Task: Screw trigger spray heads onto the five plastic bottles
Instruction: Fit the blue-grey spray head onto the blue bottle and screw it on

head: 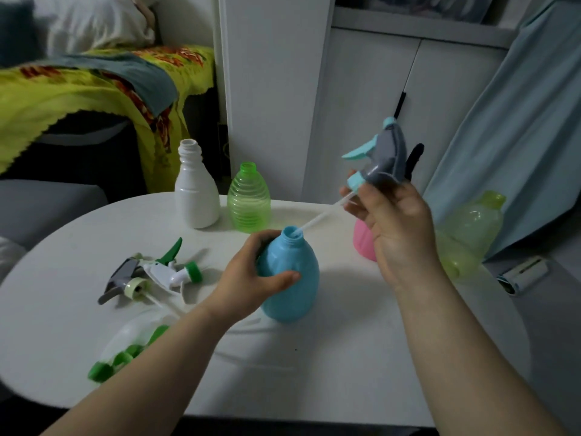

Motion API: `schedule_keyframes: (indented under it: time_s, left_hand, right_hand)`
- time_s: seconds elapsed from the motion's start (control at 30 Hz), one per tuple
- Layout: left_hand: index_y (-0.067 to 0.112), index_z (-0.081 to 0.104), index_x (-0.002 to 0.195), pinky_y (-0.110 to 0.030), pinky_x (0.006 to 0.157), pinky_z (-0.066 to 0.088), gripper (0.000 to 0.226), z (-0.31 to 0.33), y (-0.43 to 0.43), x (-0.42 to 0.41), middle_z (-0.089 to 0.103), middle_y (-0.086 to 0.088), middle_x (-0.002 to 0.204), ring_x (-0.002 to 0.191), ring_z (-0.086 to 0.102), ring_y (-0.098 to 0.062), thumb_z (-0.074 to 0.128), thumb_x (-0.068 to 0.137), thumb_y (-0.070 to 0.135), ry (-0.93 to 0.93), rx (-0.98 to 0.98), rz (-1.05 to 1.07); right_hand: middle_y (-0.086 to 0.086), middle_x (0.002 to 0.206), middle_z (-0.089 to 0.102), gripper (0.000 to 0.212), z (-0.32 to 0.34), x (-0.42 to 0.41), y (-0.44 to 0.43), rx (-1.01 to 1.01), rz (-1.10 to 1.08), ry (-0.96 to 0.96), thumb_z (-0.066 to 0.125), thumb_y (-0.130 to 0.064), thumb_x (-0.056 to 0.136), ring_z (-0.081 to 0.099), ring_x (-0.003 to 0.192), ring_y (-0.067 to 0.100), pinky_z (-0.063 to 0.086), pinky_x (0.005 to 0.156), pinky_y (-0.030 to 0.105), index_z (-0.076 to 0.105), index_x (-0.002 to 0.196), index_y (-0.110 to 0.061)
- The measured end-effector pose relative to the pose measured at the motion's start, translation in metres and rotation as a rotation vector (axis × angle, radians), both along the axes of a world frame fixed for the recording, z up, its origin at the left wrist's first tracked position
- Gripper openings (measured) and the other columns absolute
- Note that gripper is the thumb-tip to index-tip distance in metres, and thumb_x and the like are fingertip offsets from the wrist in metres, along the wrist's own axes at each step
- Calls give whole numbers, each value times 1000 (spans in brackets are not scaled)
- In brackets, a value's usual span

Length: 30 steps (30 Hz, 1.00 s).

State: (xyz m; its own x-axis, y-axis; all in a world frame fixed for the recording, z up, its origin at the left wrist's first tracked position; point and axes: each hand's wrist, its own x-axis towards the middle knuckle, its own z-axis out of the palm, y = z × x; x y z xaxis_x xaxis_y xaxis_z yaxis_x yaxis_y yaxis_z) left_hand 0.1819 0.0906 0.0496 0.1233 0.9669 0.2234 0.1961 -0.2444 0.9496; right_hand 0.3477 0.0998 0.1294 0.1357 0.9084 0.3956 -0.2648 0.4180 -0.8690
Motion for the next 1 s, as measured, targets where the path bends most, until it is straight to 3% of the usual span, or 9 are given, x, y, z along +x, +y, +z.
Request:
schedule_keyframes:
  time_s: [0.1,0.17,0.27,0.43,0.67,0.83,1.0]
  left_hand:
    - [44,43,91,-18,82,45,49,-3,-1,1,54,19,98,94,53,-1,69,53,29,-6,10,21]
    - [44,43,91,-15,80,44,49,-5,0,2,53,20,98,93,53,2,69,53,29,-13,14,21]
    - [43,43,90,-15,79,46,48,-4,1,1,54,19,96,91,54,1,69,52,30,-23,14,10]
    - [42,43,92,-29,88,47,53,-2,2,-3,55,14,97,98,55,-13,72,47,37,8,-1,-30]
    - [37,44,96,-29,89,45,52,-2,4,-5,56,8,99,100,54,-15,71,52,30,-17,-1,-38]
    - [31,43,101,-21,82,43,55,-4,5,-6,53,11,98,98,52,-13,78,62,15,-21,9,-42]
    - [36,43,97,-21,85,43,54,-2,4,-4,56,6,101,98,53,-10,70,52,28,-45,20,-47]
  right_hand:
    - [-19,59,68,26,-7,-11,4,-10,14,-223,61,2,75,61,64,-4,49,68,13,58,75,-24]
    - [-18,60,66,30,-16,-18,5,-51,79,-324,62,5,73,59,62,-10,45,62,6,56,75,-24]
    - [-10,80,64,30,-30,-27,2,-104,165,-485,64,2,74,59,68,-10,45,66,5,56,79,-27]
    - [5,97,65,25,-30,-22,2,-159,186,-519,64,-2,75,61,91,11,48,83,17,57,84,-24]
    - [-11,83,62,31,-23,-27,6,-131,240,-566,62,3,74,58,70,-12,46,71,6,57,79,-27]
    - [-18,79,62,30,-34,-35,8,-108,168,-649,67,-4,71,59,70,-9,48,71,9,57,73,-32]
    - [-24,78,56,32,-39,-43,8,-97,-2,-678,74,-17,66,56,71,-12,45,63,5,48,73,-35]
